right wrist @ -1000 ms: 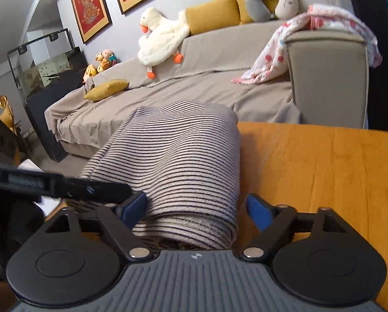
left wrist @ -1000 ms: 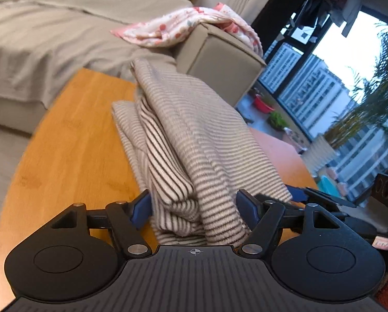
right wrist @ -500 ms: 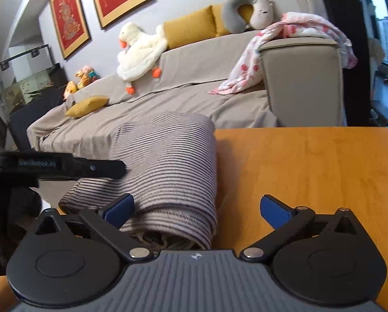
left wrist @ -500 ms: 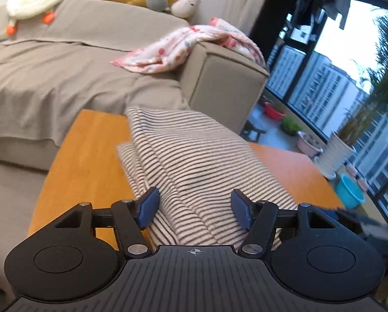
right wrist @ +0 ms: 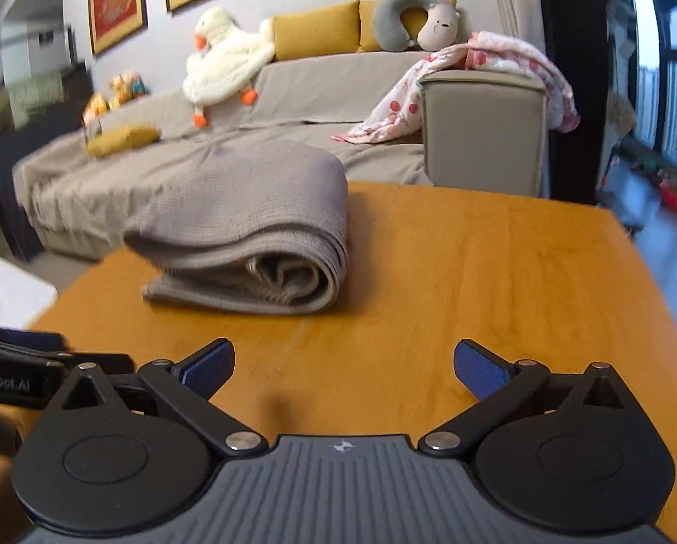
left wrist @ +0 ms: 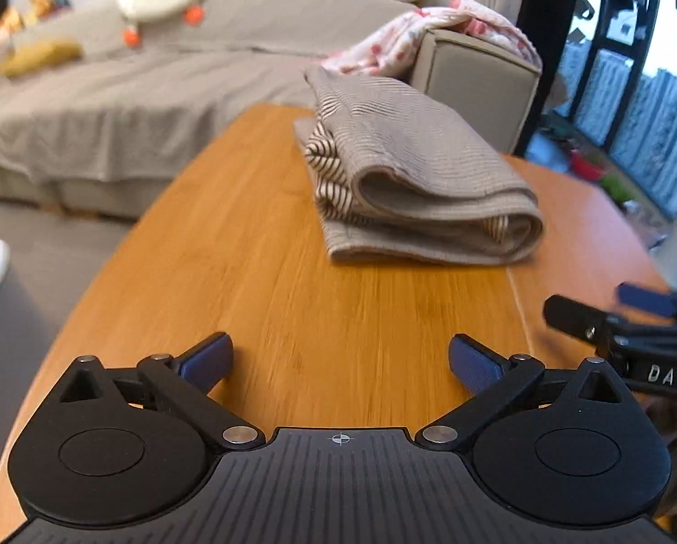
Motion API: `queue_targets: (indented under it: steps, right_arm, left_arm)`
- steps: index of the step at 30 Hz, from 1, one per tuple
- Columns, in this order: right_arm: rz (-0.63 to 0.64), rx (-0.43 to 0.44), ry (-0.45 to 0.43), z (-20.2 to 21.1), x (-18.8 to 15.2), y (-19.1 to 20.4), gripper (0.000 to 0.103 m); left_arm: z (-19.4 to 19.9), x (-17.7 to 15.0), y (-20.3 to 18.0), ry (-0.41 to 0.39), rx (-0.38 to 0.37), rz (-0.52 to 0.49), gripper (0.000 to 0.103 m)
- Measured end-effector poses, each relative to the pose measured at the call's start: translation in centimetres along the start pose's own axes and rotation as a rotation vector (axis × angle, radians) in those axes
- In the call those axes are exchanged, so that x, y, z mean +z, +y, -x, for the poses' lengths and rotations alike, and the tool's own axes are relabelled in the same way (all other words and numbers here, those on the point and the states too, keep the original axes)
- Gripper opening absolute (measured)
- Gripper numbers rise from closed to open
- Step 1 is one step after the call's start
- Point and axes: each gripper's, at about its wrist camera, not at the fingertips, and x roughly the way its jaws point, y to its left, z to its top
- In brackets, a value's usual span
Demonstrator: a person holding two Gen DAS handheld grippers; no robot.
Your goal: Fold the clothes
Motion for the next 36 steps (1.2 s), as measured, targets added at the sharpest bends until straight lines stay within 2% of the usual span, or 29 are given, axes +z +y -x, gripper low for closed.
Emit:
queue_targets:
  steps: [3,5,10,12,36]
  right_arm:
    - [0.051,-0.079,0.067,-0.4,-0.5,0.4,0.103]
    - [0.074,-0.095,0.071,-0.6,-0.5,0.4,0.103]
    - [0.053,-0.009,0.088,-1.8,0.2,-0.9,0.103]
    - [0.048,-0.004,0.091,-1.9,0.3,-1.0,0.103]
    - [0.047,-0.006,0.091,-1.8,0.3,-0.7,0.103]
  left_arm:
    - [0.5,-1.4,-1.4,-0.037,0.063,-0.025,0.103]
    - [0.5,-1.5,-2.0,-0.053,0.095,-0.006,0.103]
    - [-0.8,-0.7,-2.5,-0.066,0.177,0.034,0.103]
    - [-0.9,-0.3,-2.4,-0.066,0.189,0.049,0.103]
    - [-1.1,-0.4,-2.5,-0.066,0.194,0.053,0.103]
